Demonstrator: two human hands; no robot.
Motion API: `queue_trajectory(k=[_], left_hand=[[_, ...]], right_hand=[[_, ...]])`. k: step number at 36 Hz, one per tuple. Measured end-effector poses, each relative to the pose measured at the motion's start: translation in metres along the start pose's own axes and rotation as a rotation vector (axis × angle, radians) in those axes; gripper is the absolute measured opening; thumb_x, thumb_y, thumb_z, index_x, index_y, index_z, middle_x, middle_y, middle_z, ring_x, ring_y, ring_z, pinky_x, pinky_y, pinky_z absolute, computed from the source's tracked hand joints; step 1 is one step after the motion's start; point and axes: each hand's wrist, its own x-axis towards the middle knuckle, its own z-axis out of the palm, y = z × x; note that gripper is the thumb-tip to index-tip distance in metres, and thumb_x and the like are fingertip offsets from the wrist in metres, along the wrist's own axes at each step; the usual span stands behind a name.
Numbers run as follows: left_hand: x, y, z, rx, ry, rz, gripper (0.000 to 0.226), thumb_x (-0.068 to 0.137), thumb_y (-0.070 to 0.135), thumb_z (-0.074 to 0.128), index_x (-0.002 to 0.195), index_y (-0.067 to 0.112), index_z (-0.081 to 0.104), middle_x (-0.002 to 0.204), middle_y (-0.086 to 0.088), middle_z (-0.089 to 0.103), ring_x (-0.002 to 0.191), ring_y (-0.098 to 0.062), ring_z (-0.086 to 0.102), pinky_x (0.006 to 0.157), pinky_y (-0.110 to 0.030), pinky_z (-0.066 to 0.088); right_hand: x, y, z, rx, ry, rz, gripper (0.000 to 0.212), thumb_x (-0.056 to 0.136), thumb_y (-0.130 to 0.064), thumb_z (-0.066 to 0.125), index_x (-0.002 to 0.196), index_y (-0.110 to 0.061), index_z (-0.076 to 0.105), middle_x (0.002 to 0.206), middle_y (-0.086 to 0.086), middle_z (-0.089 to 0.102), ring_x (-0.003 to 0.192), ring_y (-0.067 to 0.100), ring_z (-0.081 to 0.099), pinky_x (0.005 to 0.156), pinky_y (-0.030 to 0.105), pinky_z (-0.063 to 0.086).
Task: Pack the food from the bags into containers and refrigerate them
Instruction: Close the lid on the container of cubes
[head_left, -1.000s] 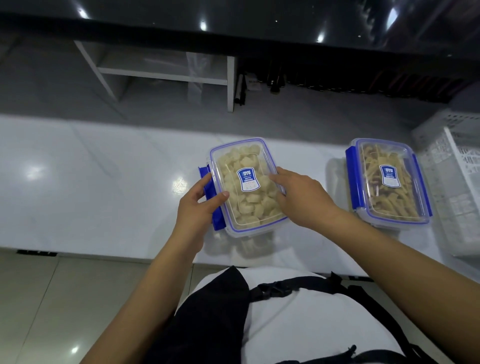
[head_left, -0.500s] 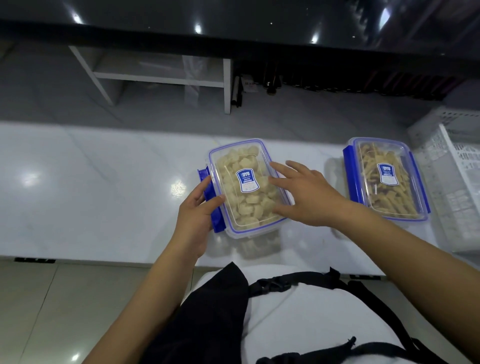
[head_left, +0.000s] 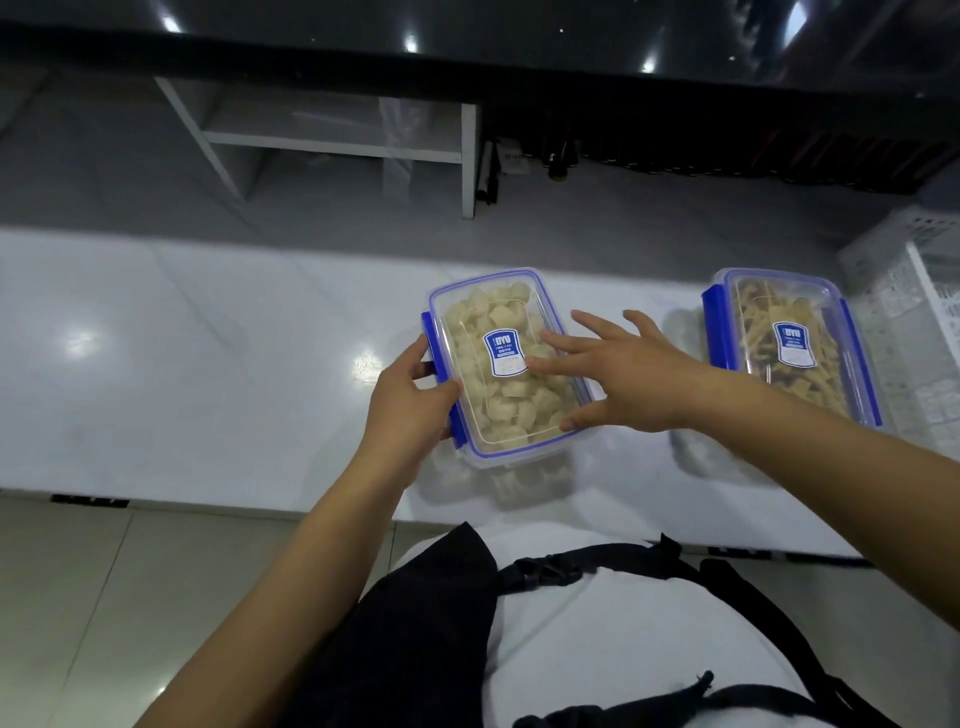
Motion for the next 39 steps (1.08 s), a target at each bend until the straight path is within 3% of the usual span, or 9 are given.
queue_trajectory(k=[2, 5, 8, 13, 20, 26, 29, 32, 39], left_hand=[[-0.005, -0.003, 0.006, 0.245, -0.006, 0.079, 0.065, 0.09, 0.023, 0.072, 0.145, 0.04, 0.042, 0.136, 0.005, 0.053, 0.119, -0.026, 0.06, 0.079, -0.042, 0.063], [-0.006, -0.005, 0.018, 0.835, 0.03, 0.342, 0.098, 0.082, 0.045, 0.071, 0.158, 0.038, 0.009, 0.167, -0.001, 0.0, 0.152, -0.031, 0.006, 0.117, -0.052, 0.026], [0.008, 0.011, 0.027, 1.122, -0.132, 0.47, 0.099, 0.081, 0.066, 0.064, 0.159, 0.038, 0.009, 0.17, 0.0, -0.007, 0.155, -0.029, -0.01, 0.123, -0.052, 0.001], [0.023, 0.026, 0.033, 1.423, -0.293, 0.436, 0.102, 0.076, 0.084, 0.054, 0.158, 0.046, 0.006, 0.17, -0.005, -0.007, 0.155, -0.037, -0.009, 0.122, -0.054, -0.005], [0.02, 0.041, 0.042, 1.557, -0.368, 0.394, 0.092, 0.082, 0.082, 0.051, 0.155, 0.054, 0.004, 0.17, -0.011, -0.009, 0.153, -0.047, -0.006, 0.122, -0.059, 0.008], [0.017, 0.043, 0.042, 1.552, -0.362, 0.39, 0.091, 0.082, 0.081, 0.051, 0.156, 0.053, 0.006, 0.17, -0.011, -0.007, 0.153, -0.047, -0.004, 0.121, -0.059, 0.011], [0.016, 0.042, 0.041, 1.53, -0.362, 0.379, 0.091, 0.082, 0.081, 0.052, 0.155, 0.054, 0.007, 0.17, -0.011, -0.008, 0.153, -0.046, -0.006, 0.122, -0.058, 0.007], [0.017, 0.042, 0.04, 1.504, -0.371, 0.368, 0.091, 0.082, 0.08, 0.054, 0.155, 0.054, 0.007, 0.17, -0.011, -0.009, 0.153, -0.045, -0.008, 0.122, -0.057, 0.004], [0.017, 0.041, 0.041, 1.49, -0.381, 0.352, 0.091, 0.082, 0.08, 0.054, 0.155, 0.054, 0.007, 0.17, -0.01, -0.011, 0.153, -0.045, -0.011, 0.122, -0.058, 0.001]], right_hand=[[0.0, 0.001, 0.002, 0.011, 0.003, -0.004, 0.079, 0.085, -0.072, 0.053, 0.15, -0.06, 0.01, 0.166, -0.02, 0.002, 0.154, 0.016, -0.008, 0.119, 0.056, -0.004], [0.0, 0.002, 0.005, 0.034, 0.017, -0.005, 0.078, 0.085, -0.072, 0.054, 0.15, -0.061, 0.011, 0.166, -0.022, 0.001, 0.154, 0.016, -0.008, 0.119, 0.057, -0.002], [-0.001, 0.004, 0.009, 0.157, 0.042, -0.006, 0.079, 0.084, -0.068, 0.06, 0.149, -0.06, 0.017, 0.165, -0.025, 0.003, 0.154, 0.015, -0.005, 0.12, 0.055, 0.002], [-0.005, 0.006, 0.023, 0.642, 0.443, 0.13, 0.078, 0.082, -0.043, 0.078, 0.148, -0.047, 0.037, 0.162, -0.012, 0.028, 0.149, 0.015, 0.023, 0.119, 0.042, 0.025], [0.018, 0.01, 0.004, 1.446, 0.077, 0.524, 0.092, 0.079, -0.022, 0.085, 0.152, -0.035, 0.031, 0.136, 0.005, 0.057, 0.107, 0.026, 0.065, 0.067, 0.037, 0.06], [0.034, 0.012, -0.008, 1.324, -0.038, 0.596, 0.085, 0.078, -0.014, 0.084, 0.149, -0.029, 0.038, 0.109, 0.002, 0.068, 0.088, 0.021, 0.067, 0.073, 0.035, 0.057], [0.036, 0.012, -0.009, 1.27, -0.096, 0.58, 0.047, 0.082, -0.016, 0.081, 0.123, -0.016, 0.058, 0.115, 0.002, 0.064, 0.103, 0.028, 0.064, 0.088, 0.053, 0.057], [0.035, 0.012, -0.009, 1.334, -0.119, 0.543, 0.019, 0.084, -0.013, 0.078, 0.097, -0.019, 0.067, 0.112, 0.004, 0.071, 0.105, 0.03, 0.068, 0.085, 0.051, 0.059], [0.03, -0.006, -0.002, 1.142, 0.268, 0.535, 0.06, 0.076, -0.013, 0.086, 0.131, -0.02, 0.062, 0.096, 0.003, 0.074, 0.085, 0.025, 0.073, 0.069, 0.042, 0.063]])
